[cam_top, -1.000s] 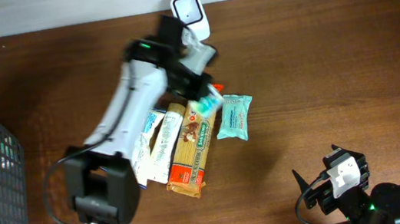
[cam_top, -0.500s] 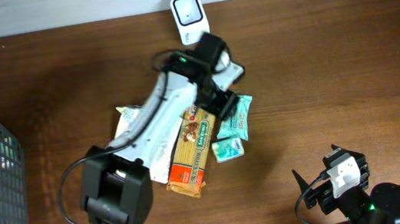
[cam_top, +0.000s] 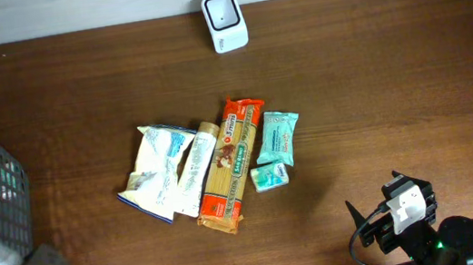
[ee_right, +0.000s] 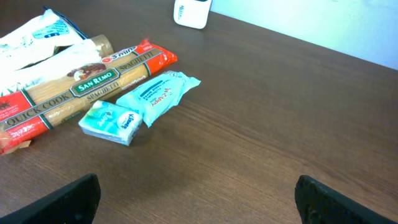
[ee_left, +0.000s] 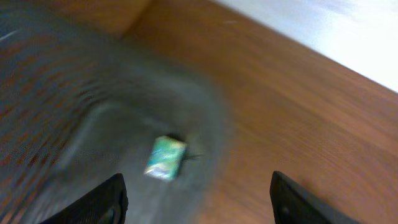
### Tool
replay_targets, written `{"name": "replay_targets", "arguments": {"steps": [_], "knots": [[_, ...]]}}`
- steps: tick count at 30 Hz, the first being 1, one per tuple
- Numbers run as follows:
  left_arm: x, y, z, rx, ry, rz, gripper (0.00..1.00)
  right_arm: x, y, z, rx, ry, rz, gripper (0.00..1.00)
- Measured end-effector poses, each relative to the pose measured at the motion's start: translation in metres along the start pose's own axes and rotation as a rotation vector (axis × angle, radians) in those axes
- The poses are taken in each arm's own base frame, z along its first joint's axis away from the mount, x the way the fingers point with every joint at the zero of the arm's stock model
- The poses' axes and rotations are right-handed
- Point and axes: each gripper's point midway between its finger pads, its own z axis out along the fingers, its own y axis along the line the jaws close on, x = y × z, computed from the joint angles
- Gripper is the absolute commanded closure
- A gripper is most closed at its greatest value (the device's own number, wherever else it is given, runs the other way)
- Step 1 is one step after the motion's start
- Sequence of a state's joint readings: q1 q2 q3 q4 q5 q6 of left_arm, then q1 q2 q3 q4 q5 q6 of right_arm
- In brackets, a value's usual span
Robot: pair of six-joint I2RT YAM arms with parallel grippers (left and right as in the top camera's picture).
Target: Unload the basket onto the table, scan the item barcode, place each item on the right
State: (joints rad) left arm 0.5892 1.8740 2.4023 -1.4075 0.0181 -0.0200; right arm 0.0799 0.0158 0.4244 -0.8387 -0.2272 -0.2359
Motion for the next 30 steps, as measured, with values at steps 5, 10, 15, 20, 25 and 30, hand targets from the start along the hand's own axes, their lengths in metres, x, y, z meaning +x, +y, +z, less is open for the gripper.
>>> {"name": "replay_targets", "arguments": {"steps": [5,10,15,20,25,30], "knots": [[0.049,0.099,0.048,-0.097,0.149,-0.229,0.3,0.0,0.0,0.0,0.0,0.0,0.0,0.01],[0.105,0.094,0.135,0.068,0.244,-0.167,0.19,0.0,0.0,0.0,0.0,0.0,0.0,0.01],[0.122,0.085,0.172,0.157,0.238,-0.091,0.18,0.0,0.0,0.0,0.0,0.0,0.0,0.01],[0.157,0.083,0.225,0.224,0.336,-0.063,0.22,0.0,0.0,0.0,0.0,0.0,0.0,0.01],[0.183,0.075,0.255,0.302,0.394,-0.046,0.83,0.0,0.0,0.0,0.0,0.0,0.0,0.01],[0.182,0.069,0.253,0.348,0.398,-0.062,1.0,0.0,0.0,0.0,0.0,0.0,0.0,0.01]]}}
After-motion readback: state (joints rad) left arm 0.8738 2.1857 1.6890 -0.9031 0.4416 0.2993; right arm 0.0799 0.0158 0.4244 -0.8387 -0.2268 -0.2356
